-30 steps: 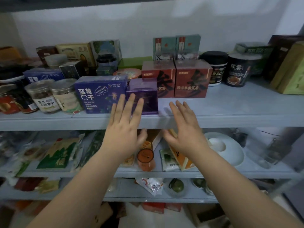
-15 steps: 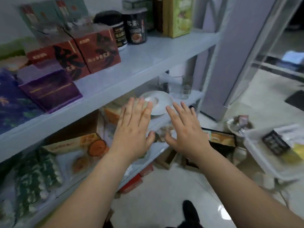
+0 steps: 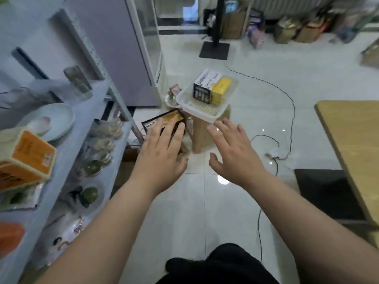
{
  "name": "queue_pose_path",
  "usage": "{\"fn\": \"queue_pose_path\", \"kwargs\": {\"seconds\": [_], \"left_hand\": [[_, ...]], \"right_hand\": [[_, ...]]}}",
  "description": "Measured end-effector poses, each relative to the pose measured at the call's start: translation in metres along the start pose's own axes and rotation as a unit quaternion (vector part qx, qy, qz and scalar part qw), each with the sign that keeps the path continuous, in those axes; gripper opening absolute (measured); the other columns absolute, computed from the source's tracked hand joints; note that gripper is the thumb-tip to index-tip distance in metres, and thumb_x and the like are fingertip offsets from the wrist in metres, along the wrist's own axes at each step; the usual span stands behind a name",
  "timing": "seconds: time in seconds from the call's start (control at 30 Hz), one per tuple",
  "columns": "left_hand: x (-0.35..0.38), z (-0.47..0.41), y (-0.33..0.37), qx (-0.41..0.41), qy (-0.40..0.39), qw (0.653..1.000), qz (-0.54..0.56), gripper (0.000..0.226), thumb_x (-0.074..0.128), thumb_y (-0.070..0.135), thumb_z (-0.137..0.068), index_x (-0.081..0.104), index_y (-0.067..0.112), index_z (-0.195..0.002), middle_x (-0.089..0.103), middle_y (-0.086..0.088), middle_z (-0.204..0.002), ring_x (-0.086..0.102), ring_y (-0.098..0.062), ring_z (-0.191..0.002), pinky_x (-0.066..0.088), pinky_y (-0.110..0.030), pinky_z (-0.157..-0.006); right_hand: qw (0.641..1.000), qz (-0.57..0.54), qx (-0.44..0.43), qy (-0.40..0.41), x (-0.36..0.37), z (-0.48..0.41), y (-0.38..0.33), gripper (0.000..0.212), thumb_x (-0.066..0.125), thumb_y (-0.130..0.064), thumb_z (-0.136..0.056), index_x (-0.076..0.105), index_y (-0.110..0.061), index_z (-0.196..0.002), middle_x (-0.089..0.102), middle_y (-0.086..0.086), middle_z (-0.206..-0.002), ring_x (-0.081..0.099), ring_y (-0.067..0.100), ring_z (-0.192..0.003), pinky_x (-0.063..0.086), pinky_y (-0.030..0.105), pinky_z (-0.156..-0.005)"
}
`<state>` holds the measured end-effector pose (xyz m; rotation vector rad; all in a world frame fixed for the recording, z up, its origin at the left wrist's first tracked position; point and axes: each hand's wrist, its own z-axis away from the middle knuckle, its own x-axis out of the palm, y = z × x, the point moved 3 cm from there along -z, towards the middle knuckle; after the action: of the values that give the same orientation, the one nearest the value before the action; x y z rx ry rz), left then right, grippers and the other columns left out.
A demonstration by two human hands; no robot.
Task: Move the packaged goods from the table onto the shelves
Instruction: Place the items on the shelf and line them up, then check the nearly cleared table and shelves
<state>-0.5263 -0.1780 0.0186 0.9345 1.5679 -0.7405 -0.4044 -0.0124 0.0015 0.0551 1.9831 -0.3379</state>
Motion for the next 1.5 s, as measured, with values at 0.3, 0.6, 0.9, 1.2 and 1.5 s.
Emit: {"fn": "queue_pose_path", "kwargs": {"seconds": [0.3, 0.6, 0.9, 1.2, 1.5], "left_hand": [[0.017, -0.038, 0.201, 0.119, -0.05, 0.991, 0.047, 0.081, 0.035, 0.052, -0.09, 0.02, 0.011, -0.159, 0.027, -0.016, -0.163, 0.017, -0.039, -0.152, 0.016, -0.056, -0.122], [0.043, -0.061, 0.441, 0.317, -0.049, 0.941, 0.108, 0.073, 0.049, 0.041, -0.092, 0.038, 0.002, -0.153, 0.045, -0.025, -0.15, 0.035, -0.048, -0.142, 0.032, -0.063, -0.113], [0.071, -0.069, 0.593, 0.446, -0.114, 0.883, 0.096, 0.073, 0.043, 0.046, -0.09, 0.043, 0.003, -0.149, 0.052, -0.021, -0.143, 0.041, -0.046, -0.138, 0.04, -0.061, -0.108], [0.117, -0.131, 0.711, 0.543, -0.149, 0.818, 0.119, 0.074, 0.043, 0.049, -0.087, 0.048, 0.002, -0.145, 0.058, -0.022, -0.136, 0.046, -0.049, -0.133, 0.043, -0.059, -0.107], [0.2, -0.228, 0.809, 0.591, -0.239, 0.77, 0.015, 0.086, 0.055, 0.046, -0.096, 0.009, 0.015, -0.161, 0.024, -0.009, -0.163, 0.013, -0.032, -0.152, 0.017, -0.04, -0.125]], "right_hand": [[0.987, 0.033, 0.155, -0.025, -0.083, 0.15, 0.129, 0.064, 0.054, -0.028, -0.084, 0.048, -0.008, -0.145, 0.047, 0.016, -0.15, 0.034, 0.037, -0.146, 0.031, 0.063, -0.114], [0.938, 0.09, 0.335, -0.006, -0.187, 0.335, 0.263, 0.061, 0.049, -0.032, -0.084, 0.055, -0.006, -0.139, 0.054, 0.019, -0.141, 0.045, 0.04, -0.137, 0.039, 0.063, -0.107], [0.877, 0.107, 0.469, 0.002, -0.228, 0.462, 0.326, 0.055, 0.054, -0.031, -0.083, 0.059, -0.009, -0.133, 0.058, 0.016, -0.135, 0.048, 0.038, -0.134, 0.042, 0.06, -0.106], [0.785, 0.098, 0.612, -0.003, -0.244, 0.525, 0.388, 0.055, 0.059, -0.033, -0.09, 0.051, -0.017, -0.142, 0.047, 0.01, -0.149, 0.033, 0.031, -0.146, 0.028, 0.055, -0.118], [0.688, 0.085, 0.719, -0.039, -0.249, 0.539, 0.488, 0.056, 0.055, -0.038, -0.094, 0.046, -0.019, -0.146, 0.042, 0.008, -0.151, 0.029, 0.026, -0.146, 0.025, 0.048, -0.12]]}}
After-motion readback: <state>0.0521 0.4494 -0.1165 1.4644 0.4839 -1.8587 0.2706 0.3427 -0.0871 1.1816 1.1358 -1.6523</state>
